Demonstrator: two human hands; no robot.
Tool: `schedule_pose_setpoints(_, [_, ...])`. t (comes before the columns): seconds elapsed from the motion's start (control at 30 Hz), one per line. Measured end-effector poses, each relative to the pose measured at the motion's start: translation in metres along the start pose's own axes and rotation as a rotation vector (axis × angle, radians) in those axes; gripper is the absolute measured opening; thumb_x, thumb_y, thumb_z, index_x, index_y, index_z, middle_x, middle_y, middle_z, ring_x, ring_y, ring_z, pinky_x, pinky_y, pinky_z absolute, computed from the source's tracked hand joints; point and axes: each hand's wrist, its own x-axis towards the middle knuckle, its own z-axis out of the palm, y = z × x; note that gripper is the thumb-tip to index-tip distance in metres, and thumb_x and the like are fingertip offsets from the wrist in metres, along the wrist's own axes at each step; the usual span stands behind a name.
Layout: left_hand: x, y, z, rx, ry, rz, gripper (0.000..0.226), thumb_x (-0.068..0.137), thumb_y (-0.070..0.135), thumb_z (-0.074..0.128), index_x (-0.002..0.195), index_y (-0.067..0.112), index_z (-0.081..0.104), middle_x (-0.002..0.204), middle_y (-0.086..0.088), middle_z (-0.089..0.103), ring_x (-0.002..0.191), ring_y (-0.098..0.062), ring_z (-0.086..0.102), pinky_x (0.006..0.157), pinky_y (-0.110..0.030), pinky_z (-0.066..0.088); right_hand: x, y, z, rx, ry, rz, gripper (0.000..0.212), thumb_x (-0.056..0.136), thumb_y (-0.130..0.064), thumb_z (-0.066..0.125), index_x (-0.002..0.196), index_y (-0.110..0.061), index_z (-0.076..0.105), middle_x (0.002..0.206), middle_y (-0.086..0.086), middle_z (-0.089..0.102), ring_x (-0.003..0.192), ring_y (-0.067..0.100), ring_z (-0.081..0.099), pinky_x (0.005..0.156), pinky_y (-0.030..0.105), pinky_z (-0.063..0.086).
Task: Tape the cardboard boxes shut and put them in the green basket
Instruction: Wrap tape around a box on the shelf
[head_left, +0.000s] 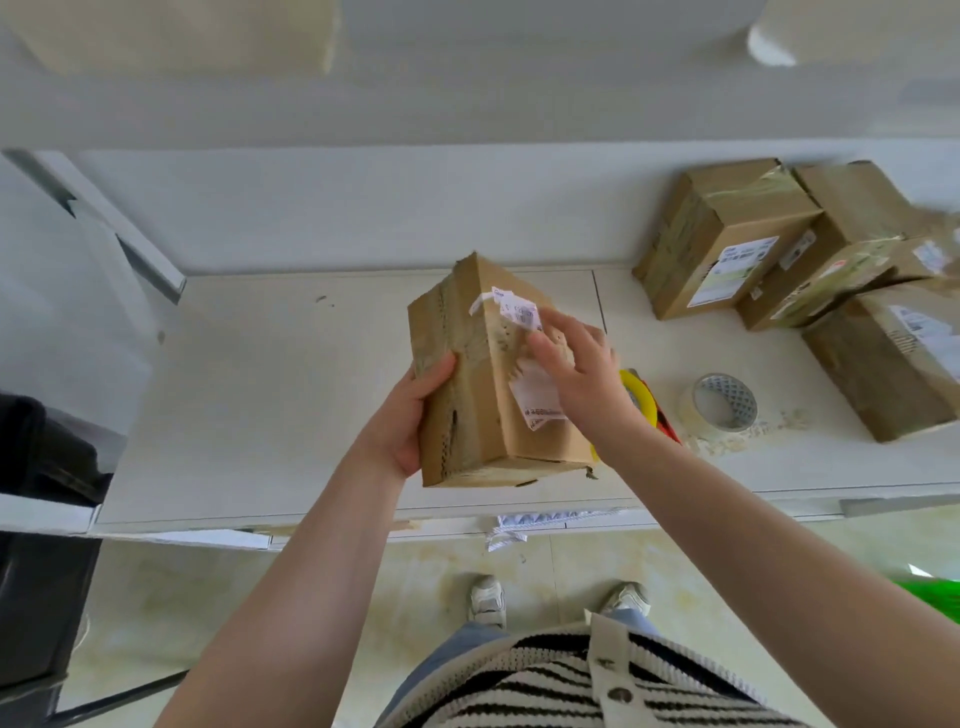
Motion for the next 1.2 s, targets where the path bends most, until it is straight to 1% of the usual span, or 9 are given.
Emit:
schedule_pose_setpoints(0.1, [0.010,-0.010,0.007,-0.080,-0.161,-0.064,0.073,0.069,0.048,0.083,0.128,0.010,0.063,0.129,-0.014,0.064,0.116,-0.029,0.063,0.085,-0.041,0.056,-0.007,0.011,-0.024,0.251,-0.027,0.245,0.071,0.080,-0.059,0.068,0.141,-0.031,0.044,0.128,-0.008,0.058,0.112,0.014,0.060,0.086,0.037,0.053])
schedule_pose_setpoints(0.2, [0.024,-0.020,0.022,-0.050,-0.276,-0.107,0.065,0.074,0.049,0.079,0.126,0.012,0.066,0.133,-0.013,0.062,0.122,-0.028,0.059,0.091,-0.041,0.054,-0.017,0.032,-0.045,0.595,-0.160,0.410,0.050,0.074,-0.057,0.075,0.112,-0.026,0.063,0.097,-0.004,0.076,0.083,0.017,0.074,0.062,0.031,0.058])
schedule_pose_setpoints(0.3, [0.035,-0.023,0.045,0.037,-0.305,-0.126,0.068,0.074,0.051,0.078,0.130,0.014,0.064,0.134,-0.013,0.061,0.123,-0.029,0.059,0.092,-0.042,0.054,-0.030,0.048,-0.064,0.689,-0.098,0.393,0.053,0.068,-0.056,0.077,0.108,-0.024,0.063,0.095,0.001,0.077,0.082,0.020,0.074,0.061,0.032,0.058])
schedule_pose_setpoints(0.37, [0.043,-0.026,0.061,0.175,-0.283,-0.065,0.071,0.084,0.047,0.068,0.145,0.017,0.046,0.142,-0.015,0.053,0.130,-0.033,0.051,0.103,-0.050,0.047,-0.038,0.057,-0.077,0.724,-0.027,0.381,0.059,0.065,-0.056,0.077,0.112,-0.022,0.062,0.098,0.002,0.076,0.085,0.022,0.074,0.064,0.035,0.059])
schedule_pose_setpoints(0.47, [0.049,-0.032,0.090,0.315,-0.184,0.017,0.057,0.096,0.027,0.053,0.151,0.027,0.035,0.139,-0.004,0.057,0.130,-0.024,0.052,0.108,-0.044,0.039,-0.048,0.070,-0.103,0.687,0.096,0.323,0.047,0.080,-0.050,0.073,0.116,-0.023,0.062,0.105,0.003,0.075,0.092,0.023,0.073,0.076,0.043,0.060])
schedule_pose_setpoints(0.57, [0.044,-0.042,0.130,0.402,-0.237,-0.011,0.046,0.100,0.043,0.045,0.143,0.027,0.048,0.120,0.012,0.068,0.118,-0.010,0.058,0.096,-0.028,0.046,-0.059,0.080,-0.128,0.646,0.181,0.256,0.035,0.086,-0.042,0.069,0.115,-0.023,0.062,0.105,0.001,0.074,0.096,0.022,0.072,0.087,0.047,0.057])
schedule_pose_setpoints(0.67, [0.036,-0.061,0.186,0.493,-0.253,-0.076,0.071,0.081,0.064,0.057,0.140,0.025,0.049,0.127,0.001,0.067,0.116,-0.017,0.064,0.089,-0.031,0.056,-0.076,0.091,-0.156,0.624,0.263,0.217,0.031,0.088,-0.038,0.068,0.114,-0.023,0.062,0.104,-0.001,0.074,0.095,0.019,0.072,0.089,0.047,0.056])
schedule_pose_setpoints(0.93, [0.047,-0.174,0.327,0.592,-0.254,-0.121,0.028,0.085,0.023,0.071,0.110,0.018,0.060,0.087,0.003,0.077,0.083,-0.016,0.074,0.061,-0.026,0.058,-0.152,0.175,-0.265,0.674,0.558,0.283,0.029,0.088,-0.039,0.069,0.113,-0.026,0.063,0.102,-0.007,0.075,0.093,0.012,0.072,0.089,0.042,0.057])
schedule_pose_setpoints(1.2, [0.050,-0.321,0.464,0.690,-0.472,-0.346,0.036,0.091,0.017,0.064,0.126,0.011,0.057,0.111,-0.014,0.072,0.100,-0.032,0.070,0.083,-0.044,0.058,-0.248,0.282,-0.378,0.699,0.868,0.396,0.032,0.089,-0.035,0.069,0.117,-0.020,0.062,0.107,-0.004,0.073,0.098,0.014,0.070,0.091,0.041,0.055])
